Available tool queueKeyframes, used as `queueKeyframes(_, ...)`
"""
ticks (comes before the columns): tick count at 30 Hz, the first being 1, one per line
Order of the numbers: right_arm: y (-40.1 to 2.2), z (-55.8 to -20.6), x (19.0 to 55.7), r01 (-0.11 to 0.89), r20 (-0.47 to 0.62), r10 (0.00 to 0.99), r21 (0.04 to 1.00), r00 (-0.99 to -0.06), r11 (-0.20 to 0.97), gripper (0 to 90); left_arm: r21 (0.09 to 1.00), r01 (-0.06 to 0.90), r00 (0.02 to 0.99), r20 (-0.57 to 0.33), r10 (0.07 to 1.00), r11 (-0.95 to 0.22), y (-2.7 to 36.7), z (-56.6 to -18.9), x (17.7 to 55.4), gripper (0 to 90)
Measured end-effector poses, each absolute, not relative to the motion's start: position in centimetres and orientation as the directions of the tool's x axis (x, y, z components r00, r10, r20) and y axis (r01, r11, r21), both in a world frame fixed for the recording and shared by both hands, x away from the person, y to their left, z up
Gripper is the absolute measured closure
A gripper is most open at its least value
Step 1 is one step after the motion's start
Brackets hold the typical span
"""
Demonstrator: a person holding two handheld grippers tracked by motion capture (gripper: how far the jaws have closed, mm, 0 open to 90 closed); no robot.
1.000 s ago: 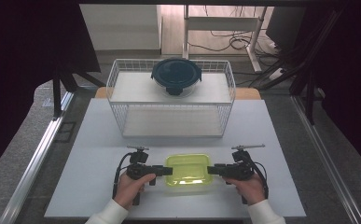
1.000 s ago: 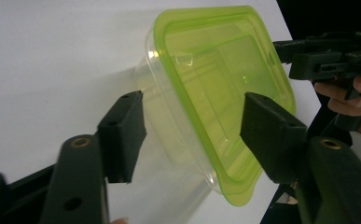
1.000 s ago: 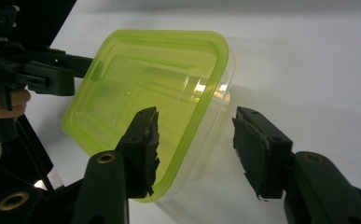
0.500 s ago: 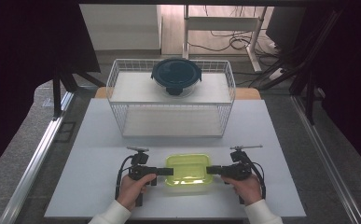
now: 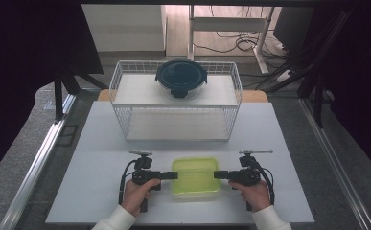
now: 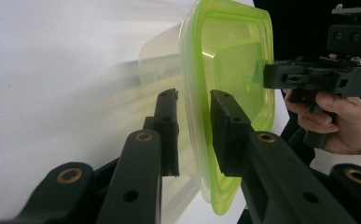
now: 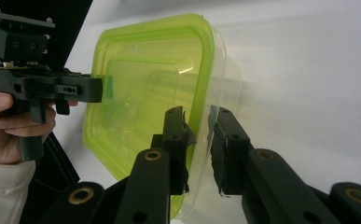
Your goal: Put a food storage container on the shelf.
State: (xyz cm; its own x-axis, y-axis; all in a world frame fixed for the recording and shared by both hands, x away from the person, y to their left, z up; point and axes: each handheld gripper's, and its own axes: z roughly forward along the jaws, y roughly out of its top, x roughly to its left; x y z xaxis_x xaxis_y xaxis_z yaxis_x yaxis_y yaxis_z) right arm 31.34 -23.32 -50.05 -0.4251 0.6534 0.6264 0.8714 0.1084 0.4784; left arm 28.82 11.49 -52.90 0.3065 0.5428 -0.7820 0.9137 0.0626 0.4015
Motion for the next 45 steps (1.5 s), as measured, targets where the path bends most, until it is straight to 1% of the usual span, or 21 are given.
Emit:
queueKeyframes(10, -23.3, -49.2, 30.9, 0.854, 0.61, 0.65, 0.507, -0.454, 0.121, 76.9, 0.428, 0.901, 0.33, -0.779, 0.533, 0.067, 11.7, -52.2, 28.4, 75.2)
queueKeyframes(14, -23.3, -48.7, 30.8, 0.843, 0.604, 0.645, 0.525, -0.469, 0.121, 76.9, 0.455, 0.888, 0.357, -0.771, 0.528, 0.064, 11.9, -51.3, 28.2, 75.2)
queueKeyframes(20, -22.9, -46.5, 30.5, 0.804, 0.584, 0.628, 0.584, -0.514, 0.115, 76.9, 0.51, 0.859, 0.407, -0.739, 0.536, 0.051, 12.4, -49.0, 28.1, 75.2)
queueKeyframes(26, -22.4, -45.0, 30.6, 0.779, 0.575, 0.615, 0.618, -0.54, 0.107, 77.2, 0.555, 0.83, 0.443, -0.712, 0.544, 0.05, 13.1, -46.6, 28.0, 75.1)
queueKeyframes(35, -21.0, -42.4, 31.0, 0.74, 0.536, 0.61, 0.661, -0.583, 0.126, 77.4, 0.595, 0.8, 0.469, -0.696, 0.545, 0.072, 14.5, -44.2, 27.8, 75.2)
queueKeyframes(45, -20.4, -40.0, 31.1, 0.701, 0.5, 0.608, 0.701, -0.616, 0.134, 77.5, 0.621, 0.78, 0.492, -0.686, 0.536, 0.078, 15.0, -42.5, 27.9, 75.2)
